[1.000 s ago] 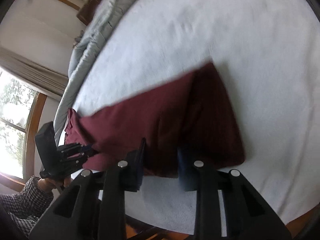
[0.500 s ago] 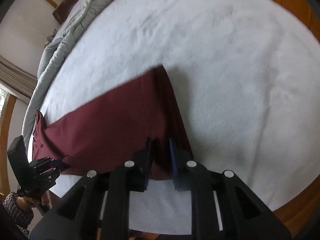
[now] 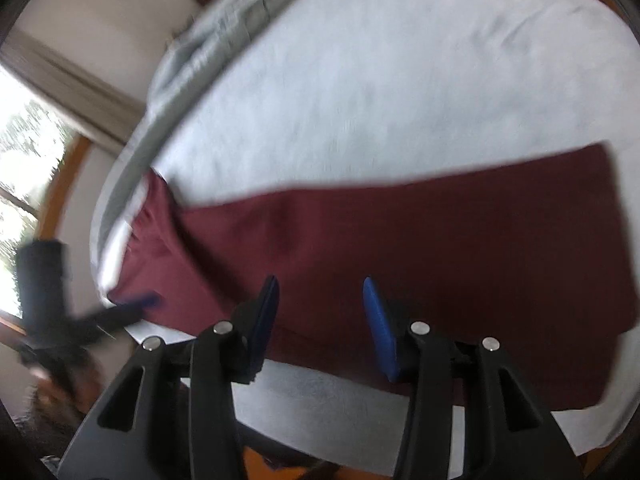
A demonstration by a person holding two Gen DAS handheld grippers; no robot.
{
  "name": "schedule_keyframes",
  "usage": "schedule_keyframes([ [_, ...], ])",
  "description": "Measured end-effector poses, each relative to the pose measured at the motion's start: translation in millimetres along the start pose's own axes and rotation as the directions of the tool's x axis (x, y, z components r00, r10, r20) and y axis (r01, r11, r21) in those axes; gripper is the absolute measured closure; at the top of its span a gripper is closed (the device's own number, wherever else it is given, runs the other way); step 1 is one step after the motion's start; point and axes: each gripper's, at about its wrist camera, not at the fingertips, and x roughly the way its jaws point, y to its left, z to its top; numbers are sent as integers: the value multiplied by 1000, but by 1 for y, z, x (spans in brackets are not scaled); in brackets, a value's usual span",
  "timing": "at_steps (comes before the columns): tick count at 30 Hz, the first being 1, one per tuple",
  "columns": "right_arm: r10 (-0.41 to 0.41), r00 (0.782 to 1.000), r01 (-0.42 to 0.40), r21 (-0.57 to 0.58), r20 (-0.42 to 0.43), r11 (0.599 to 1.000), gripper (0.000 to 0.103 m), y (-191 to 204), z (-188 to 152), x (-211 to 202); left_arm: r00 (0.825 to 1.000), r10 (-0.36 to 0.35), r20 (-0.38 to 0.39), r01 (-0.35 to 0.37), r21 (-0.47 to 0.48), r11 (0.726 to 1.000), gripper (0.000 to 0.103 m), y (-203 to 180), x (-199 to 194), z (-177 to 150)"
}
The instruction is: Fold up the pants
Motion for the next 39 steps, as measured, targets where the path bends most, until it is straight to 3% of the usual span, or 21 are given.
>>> schedule_keyframes([
  [2, -82, 994, 82, 7, -71, 997, 61, -2, -5, 24, 999, 35, -6, -35, -79, 996, 28, 28, -8, 9],
  [5, -75, 996, 76, 22, -47, 997, 61, -8, -6, 29, 999, 52, -9, -52, -180, 982, 28, 57, -7, 24],
  [8, -62, 996, 65, 40, -59, 997, 61, -8, -2, 31, 997, 72, -8, -71, -243, 967, 28, 65, 1, 44],
  [11, -72, 995, 75, 53, -63, 996, 61, -7, -2, 33, 989, 127, -74, -142, -274, 951, 27, 67, 17, 63],
  [14, -101, 993, 103, 28, -64, 994, 57, 1, -2, 35, 989, 101, -111, -132, -317, 939, 28, 70, 37, 72],
  [16, -107, 992, 108, 15, -64, 994, 55, 2, -5, 35, 989, 79, -121, -116, -335, 935, 38, 78, 37, 74],
  [17, -110, 992, 111, 10, -64, 994, 53, 3, -6, 36, 989, 77, -126, -116, -339, 934, 59, 78, 42, 75],
  [18, -112, 992, 112, 3, -66, 994, 52, 5, -5, 37, 989, 68, -130, -110, -345, 932, 69, 87, 41, 75],
  [19, -109, 992, 109, 1, -67, 994, 49, 4, -6, 37, 988, 72, -138, -118, -357, 927, 70, 89, 42, 75],
  [21, -102, 992, 103, -1, -69, 995, 47, 5, -5, 39, 987, 86, -136, -131, -370, 920, 82, 89, 44, 73],
  [24, -94, 993, 94, -4, -72, 996, 48, 3, -4, 38, 990, 93, -102, -125, -373, 919, 88, 89, 29, 66],
  [28, -89, 993, 90, 8, -79, 996, 55, -4, -3, 35, 992, 124, 2, -117, -325, 938, 93, 72, 6, 43],
  [29, -89, 993, 90, 8, -81, 996, 58, -6, -4, 34, 990, 142, 21, -128, -310, 942, 103, 68, 0, 35],
  [31, -87, 992, 89, 13, -88, 996, 59, -8, -4, 31, 981, 178, 72, -149, -299, 942, 103, 61, -14, 11],
  [34, -93, 991, 95, 13, -92, 995, 59, -10, -5, 28, 975, 206, 79, -180, -257, 950, 103, 60, -24, -26],
  [39, -117, 989, 115, -23, -86, 993, 53, -3, -8, 30, 994, 111, 12, -101, -313, 944, 103, 78, -8, -44],
])
